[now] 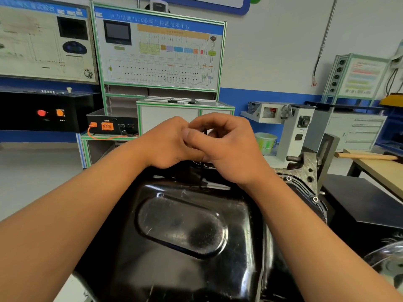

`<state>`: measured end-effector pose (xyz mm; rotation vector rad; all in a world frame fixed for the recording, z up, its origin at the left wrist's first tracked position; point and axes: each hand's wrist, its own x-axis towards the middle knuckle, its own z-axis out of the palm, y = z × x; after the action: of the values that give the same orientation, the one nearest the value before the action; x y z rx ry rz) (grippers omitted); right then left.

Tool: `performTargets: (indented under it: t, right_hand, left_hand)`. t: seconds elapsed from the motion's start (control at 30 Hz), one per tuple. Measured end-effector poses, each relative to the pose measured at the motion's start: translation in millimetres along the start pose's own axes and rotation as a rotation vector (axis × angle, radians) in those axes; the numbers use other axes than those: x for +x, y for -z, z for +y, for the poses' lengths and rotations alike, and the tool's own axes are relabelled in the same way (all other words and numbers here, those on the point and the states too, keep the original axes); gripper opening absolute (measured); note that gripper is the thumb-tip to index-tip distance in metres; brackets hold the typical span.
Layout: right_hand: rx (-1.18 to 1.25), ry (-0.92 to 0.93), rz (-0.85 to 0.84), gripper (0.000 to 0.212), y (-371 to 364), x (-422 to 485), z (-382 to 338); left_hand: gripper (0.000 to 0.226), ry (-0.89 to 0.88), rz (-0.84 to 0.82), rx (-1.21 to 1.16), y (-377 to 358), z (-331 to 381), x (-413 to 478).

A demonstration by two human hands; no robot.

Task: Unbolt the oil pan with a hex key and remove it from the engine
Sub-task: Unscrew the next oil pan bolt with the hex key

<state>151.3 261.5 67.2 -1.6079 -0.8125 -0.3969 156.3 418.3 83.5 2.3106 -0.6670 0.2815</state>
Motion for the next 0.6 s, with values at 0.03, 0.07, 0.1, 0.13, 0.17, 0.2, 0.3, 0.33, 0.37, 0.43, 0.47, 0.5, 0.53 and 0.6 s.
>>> performTargets:
  t: [0.03,0.07,0.1,0.13,0.17,0.2,0.3,0.33,0.37,0.43,0.47,0.5,0.53,0.6]
  right_hand:
    - [0.0,-0.004,0.065,0.01,1,0,1]
    - [0.013,-0.018,0.119,0.012,1,1,2]
    - [0.022,-0.035,0.152,0.014,2,1,3]
    - [0.017,-0.045,0.165,0.015,2,1,3]
    - [-0.007,-0.041,0.165,0.015,2,1,3]
    - [-0.041,-0.028,0.16,0.015,2,0,3]
    - [-0.13,0.034,0.135,0.021,1,-2,3]
    - [-0.153,0.059,0.124,0.023,1,-2,3]
    - [-0.162,0.07,0.115,0.024,1,-3,3]
    - [-0.073,0.024,0.097,0.019,2,-2,2]
    - [0.023,-0.03,0.092,0.015,2,-1,0]
    - [0.121,-0.088,0.095,0.012,3,1,-1]
    - [0.195,-0.136,0.104,0.009,4,2,-1]
    - [0.268,-0.184,0.113,0.008,7,5,0]
  left_hand:
    - [0.024,-0.016,0.017,-0.033,0,-2,1]
    - [0.032,-0.038,0.036,-0.058,1,-5,1]
    - [0.037,-0.06,0.047,-0.087,1,-6,1]
    - [0.037,-0.077,0.059,-0.099,1,-7,1]
    - [0.035,-0.095,0.063,-0.113,1,-5,0]
    - [0.032,-0.105,0.057,-0.12,1,-6,0]
    - [0.014,-0.099,0.061,-0.148,2,-2,-2]
    - [0.012,-0.097,0.067,-0.132,3,-3,-2]
    - [0.013,-0.096,0.068,-0.114,3,-3,-2]
    - [0.019,-0.087,0.057,-0.12,3,-3,-2]
    - [0.025,-0.089,0.05,-0.142,2,-2,-2]
    - [0.028,-0.095,0.037,-0.152,2,-1,-3]
    - [0.025,-0.109,0.032,-0.149,1,1,-3]
    - [0.004,-0.119,0.017,-0.134,-1,3,-3]
